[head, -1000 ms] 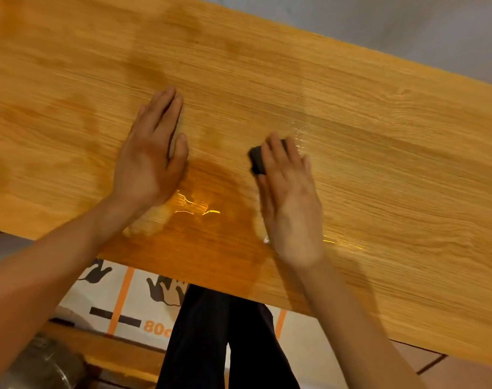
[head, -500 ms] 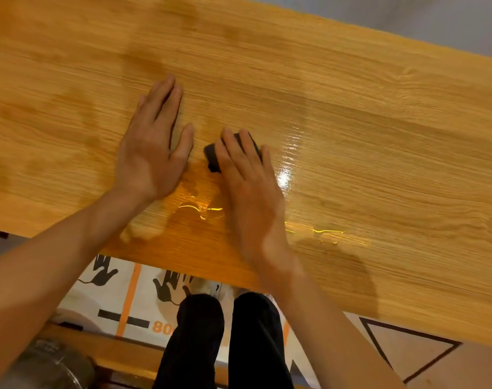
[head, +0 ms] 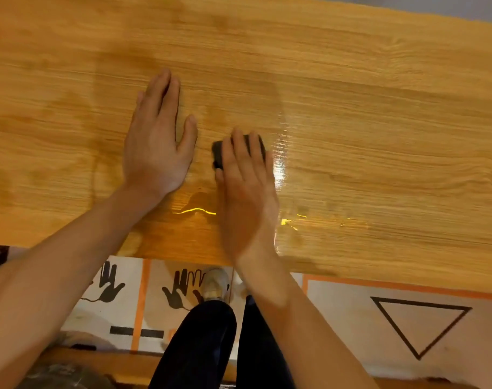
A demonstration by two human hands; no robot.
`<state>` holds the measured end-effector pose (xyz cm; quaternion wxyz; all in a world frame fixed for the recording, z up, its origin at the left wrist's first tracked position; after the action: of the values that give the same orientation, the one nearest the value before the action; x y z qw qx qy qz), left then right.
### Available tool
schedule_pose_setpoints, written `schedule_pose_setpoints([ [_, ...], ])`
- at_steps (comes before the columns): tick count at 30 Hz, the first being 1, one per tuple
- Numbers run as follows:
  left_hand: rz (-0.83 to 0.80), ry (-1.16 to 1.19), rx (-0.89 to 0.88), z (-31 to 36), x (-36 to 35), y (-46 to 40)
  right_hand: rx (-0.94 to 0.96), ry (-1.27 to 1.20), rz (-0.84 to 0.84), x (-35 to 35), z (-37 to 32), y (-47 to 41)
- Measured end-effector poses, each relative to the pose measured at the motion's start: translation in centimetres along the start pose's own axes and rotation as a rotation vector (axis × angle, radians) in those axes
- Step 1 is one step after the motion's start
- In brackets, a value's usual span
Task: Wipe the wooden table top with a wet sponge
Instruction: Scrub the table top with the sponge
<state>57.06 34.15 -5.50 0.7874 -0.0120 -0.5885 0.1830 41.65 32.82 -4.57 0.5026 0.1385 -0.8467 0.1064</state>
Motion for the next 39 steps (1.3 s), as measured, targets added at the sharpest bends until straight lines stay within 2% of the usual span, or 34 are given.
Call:
schedule_pose_setpoints([
  [2,-0.024,0.004,0.016,0.0,0.0,0.0,0.105,-0.014,-0.061,-0.2,-0.4,0.1],
  [4,-0.031,0.033,0.024,0.1,0.0,0.0,0.117,-0.034,-0.121,2.1,2.4,0.2],
  [6,-0.028,0.065,0.021,0.0,0.1,0.0,-0.009,-0.007,-0.094,5.5,8.0,0.4],
  [9,-0.034,0.14,0.017,-0.4,0.2,0.2,-0.333,-0.017,0.021,10.4,16.4,0.8],
  [11,-0.063,0.178,-0.008,-0.5,0.4,0.7,-0.512,-0.064,0.115,11.4,18.3,1.0],
  [13,-0.09,0.188,-0.044,-0.3,0.8,2.0,-0.561,-0.093,0.187,10.2,16.5,0.9],
  [16,-0.117,0.182,-0.07,0.1,1.6,5.3,-0.409,-0.084,0.164,5.6,8.6,1.2],
  [19,-0.115,0.184,-0.082,0.5,1.7,7.6,-0.203,-0.088,0.032,0.7,0.2,2.7],
  [21,-0.123,0.143,-0.104,0.7,1.5,8.1,-0.035,-0.074,-0.049,-0.5,-2.2,3.3],
  [24,-0.109,0.086,-0.133,0.8,1.2,8.0,0.039,-0.027,-0.117,1.9,1.6,2.9],
  [28,-0.103,0.059,-0.13,0.7,1.2,7.9,-0.248,-0.022,-0.049,8.1,12.0,1.7],
  [31,-0.112,0.053,-0.131,0.8,1.3,7.8,-0.398,-0.085,0.004,9.2,14.5,-0.4],
  [35,-0.121,0.047,-0.123,1.0,1.4,7.9,-0.294,-0.114,0.002,7.8,12.3,0.6],
  [39,-0.115,0.052,-0.111,1.1,1.5,7.8,-0.12,-0.06,-0.081,7.7,11.1,9.4],
])
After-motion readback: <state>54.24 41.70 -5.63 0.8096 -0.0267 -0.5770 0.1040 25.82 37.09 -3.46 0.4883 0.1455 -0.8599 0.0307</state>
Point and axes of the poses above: each hand's wrist, its own y-axis away from the middle knuckle, its own x-axis out of the back of the hand, z = x × y, the point moved 5 cm from there along -y, towards the middle knuckle, and after that the axes turned 14 degrees about -x, right-handed, at the moved point
